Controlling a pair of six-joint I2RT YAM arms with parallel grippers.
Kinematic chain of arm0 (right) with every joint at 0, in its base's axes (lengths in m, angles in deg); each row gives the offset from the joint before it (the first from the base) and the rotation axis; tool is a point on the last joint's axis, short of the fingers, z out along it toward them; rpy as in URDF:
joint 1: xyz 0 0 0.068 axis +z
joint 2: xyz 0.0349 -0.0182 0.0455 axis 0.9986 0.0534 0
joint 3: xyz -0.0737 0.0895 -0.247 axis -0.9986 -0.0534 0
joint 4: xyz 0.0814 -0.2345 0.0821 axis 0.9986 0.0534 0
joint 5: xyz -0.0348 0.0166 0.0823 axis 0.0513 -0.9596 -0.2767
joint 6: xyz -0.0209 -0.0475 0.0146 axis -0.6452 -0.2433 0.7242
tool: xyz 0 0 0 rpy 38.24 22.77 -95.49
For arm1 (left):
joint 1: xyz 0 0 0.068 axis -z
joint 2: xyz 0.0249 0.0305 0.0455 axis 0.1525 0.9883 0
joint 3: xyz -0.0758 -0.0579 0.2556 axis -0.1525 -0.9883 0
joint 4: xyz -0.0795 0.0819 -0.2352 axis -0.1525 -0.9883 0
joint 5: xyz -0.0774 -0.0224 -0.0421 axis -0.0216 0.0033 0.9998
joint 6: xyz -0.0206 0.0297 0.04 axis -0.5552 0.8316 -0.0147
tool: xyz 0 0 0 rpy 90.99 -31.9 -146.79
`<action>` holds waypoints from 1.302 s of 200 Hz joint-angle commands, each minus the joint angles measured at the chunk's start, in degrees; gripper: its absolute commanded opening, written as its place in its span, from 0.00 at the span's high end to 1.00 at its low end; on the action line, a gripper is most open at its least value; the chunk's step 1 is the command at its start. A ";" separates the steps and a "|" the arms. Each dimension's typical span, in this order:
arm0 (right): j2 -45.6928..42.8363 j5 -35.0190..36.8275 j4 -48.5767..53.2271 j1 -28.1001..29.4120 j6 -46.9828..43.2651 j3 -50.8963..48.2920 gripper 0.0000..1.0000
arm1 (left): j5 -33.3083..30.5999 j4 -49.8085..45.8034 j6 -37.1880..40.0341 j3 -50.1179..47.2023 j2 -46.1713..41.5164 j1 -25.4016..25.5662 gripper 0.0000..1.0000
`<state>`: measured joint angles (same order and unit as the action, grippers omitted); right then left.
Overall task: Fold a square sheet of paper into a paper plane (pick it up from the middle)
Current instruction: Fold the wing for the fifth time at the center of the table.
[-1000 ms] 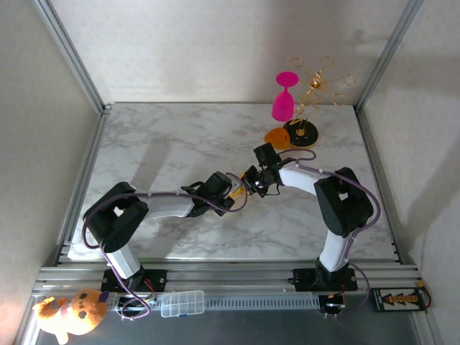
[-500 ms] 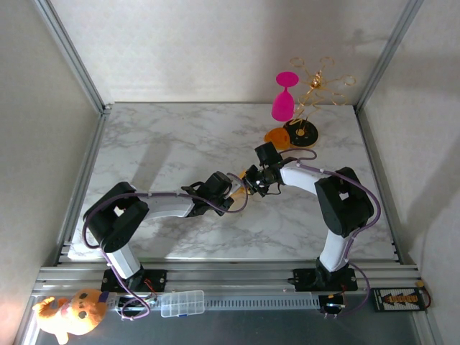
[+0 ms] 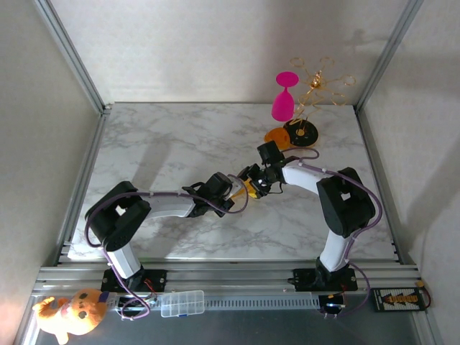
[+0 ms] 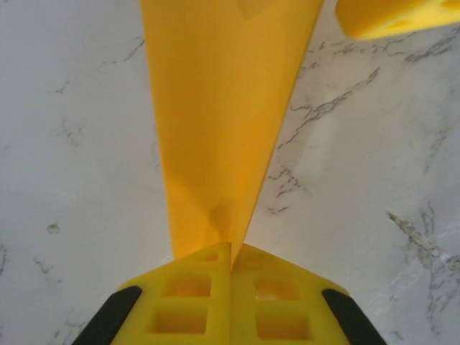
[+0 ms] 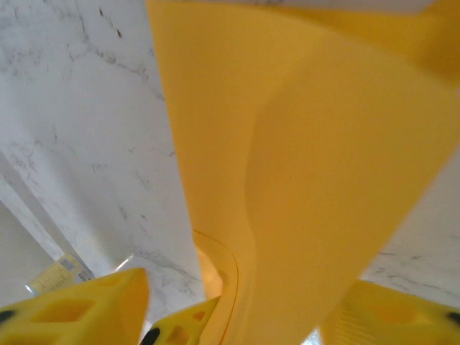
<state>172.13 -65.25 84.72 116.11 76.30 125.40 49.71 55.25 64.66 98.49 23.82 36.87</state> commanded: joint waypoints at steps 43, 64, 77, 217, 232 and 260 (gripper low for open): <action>-3.91 6.11 4.28 -2.47 -4.69 2.77 0.19 | 5.71 -6.25 -1.73 5.86 2.07 -0.97 1.00; -5.03 7.02 3.76 -3.21 -6.25 2.03 0.18 | 7.67 -7.99 -3.53 7.31 2.50 -1.77 1.00; -5.97 7.42 2.79 -3.55 -7.05 1.23 0.18 | 9.33 -8.52 -4.82 7.69 2.62 -2.29 1.00; -13.40 7.38 -7.26 -5.61 -13.80 -7.29 0.19 | 22.61 -10.74 -13.24 12.28 8.11 -4.75 1.00; -14.75 8.45 -8.35 -5.95 -15.31 -8.61 0.20 | 24.13 -10.60 -15.24 12.60 8.42 -5.26 1.00; -17.57 12.15 -9.52 -6.74 -18.61 -11.32 0.21 | 27.05 -7.73 -20.76 11.35 8.44 -6.77 1.00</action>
<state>157.63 -56.55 77.31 110.30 61.99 116.31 72.39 46.22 49.85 109.81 31.61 31.65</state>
